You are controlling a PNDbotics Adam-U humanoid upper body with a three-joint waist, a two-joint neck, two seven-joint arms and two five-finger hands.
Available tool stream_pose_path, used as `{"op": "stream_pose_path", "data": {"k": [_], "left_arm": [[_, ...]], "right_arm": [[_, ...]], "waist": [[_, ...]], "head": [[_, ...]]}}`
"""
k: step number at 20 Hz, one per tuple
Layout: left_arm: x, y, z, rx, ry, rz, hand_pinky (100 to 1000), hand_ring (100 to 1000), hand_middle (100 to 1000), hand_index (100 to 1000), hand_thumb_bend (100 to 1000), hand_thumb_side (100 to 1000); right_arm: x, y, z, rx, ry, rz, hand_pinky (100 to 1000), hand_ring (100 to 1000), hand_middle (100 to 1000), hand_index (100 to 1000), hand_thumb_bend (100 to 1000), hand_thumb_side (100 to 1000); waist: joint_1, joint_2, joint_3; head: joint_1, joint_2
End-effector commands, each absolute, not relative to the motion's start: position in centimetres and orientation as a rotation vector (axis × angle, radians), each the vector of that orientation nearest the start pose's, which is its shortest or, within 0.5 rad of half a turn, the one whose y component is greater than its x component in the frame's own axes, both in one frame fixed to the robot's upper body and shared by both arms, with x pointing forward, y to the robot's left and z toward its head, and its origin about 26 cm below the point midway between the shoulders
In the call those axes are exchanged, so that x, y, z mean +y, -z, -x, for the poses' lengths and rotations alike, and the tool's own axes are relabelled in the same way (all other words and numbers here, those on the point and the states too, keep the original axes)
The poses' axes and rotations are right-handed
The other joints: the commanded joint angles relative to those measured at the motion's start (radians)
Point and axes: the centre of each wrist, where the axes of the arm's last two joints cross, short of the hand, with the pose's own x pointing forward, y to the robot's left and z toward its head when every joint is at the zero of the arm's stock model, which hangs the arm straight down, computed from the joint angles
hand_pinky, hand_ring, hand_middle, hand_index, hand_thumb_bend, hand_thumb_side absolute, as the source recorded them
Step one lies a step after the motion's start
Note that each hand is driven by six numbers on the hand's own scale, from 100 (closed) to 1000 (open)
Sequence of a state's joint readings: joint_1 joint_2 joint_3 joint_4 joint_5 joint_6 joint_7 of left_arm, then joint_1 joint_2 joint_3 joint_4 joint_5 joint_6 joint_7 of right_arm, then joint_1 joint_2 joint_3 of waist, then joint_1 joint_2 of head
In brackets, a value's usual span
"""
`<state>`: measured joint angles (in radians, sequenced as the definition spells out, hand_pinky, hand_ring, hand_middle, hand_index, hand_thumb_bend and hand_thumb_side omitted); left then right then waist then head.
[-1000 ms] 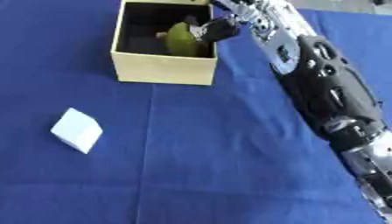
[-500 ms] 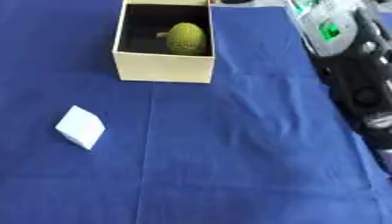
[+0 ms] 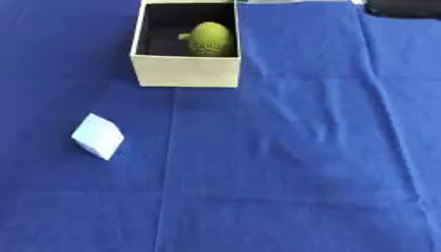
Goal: Pick up objects on the table and place them in the box.
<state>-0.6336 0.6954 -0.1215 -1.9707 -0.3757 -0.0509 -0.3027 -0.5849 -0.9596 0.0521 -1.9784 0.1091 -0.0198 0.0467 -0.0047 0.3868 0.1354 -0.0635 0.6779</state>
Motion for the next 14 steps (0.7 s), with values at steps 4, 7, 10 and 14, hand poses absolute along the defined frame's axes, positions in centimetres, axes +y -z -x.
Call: {"op": "stream_pose_path", "data": {"k": [4,7,10,14], "left_arm": [[25.0,-33.1,-31.8,2.407,-2.355,1.071,897,854,788,893,221,474],[24.7,-33.1,-33.1,2.29,-2.516,0.973,920,865,776,883,297,521],[24.4,-32.5,-34.4,2.201,-2.648,0.891,944,880,755,881,332,581],[24.2,-31.6,-35.2,2.066,-2.796,0.787,972,900,765,889,402,708]], "right_arm": [[-32.3,-34.6,-28.0,3.075,1.296,-1.144,881,747,600,866,100,416],[-33.0,-33.9,-28.0,3.112,1.234,-1.141,883,743,595,864,100,453],[-33.3,-33.3,-28.0,3.14,1.209,-1.137,884,740,591,864,100,483],[-33.4,-33.0,-28.0,3.171,1.182,-1.128,886,736,586,862,100,524]], "waist": [[0.011,-0.025,-0.016],[0.015,-0.026,-0.024],[0.017,-0.027,-0.029],[0.02,-0.028,-0.032]], "head": [[0.003,0.012],[0.006,0.021],[0.008,0.026],[0.007,0.03]]}}
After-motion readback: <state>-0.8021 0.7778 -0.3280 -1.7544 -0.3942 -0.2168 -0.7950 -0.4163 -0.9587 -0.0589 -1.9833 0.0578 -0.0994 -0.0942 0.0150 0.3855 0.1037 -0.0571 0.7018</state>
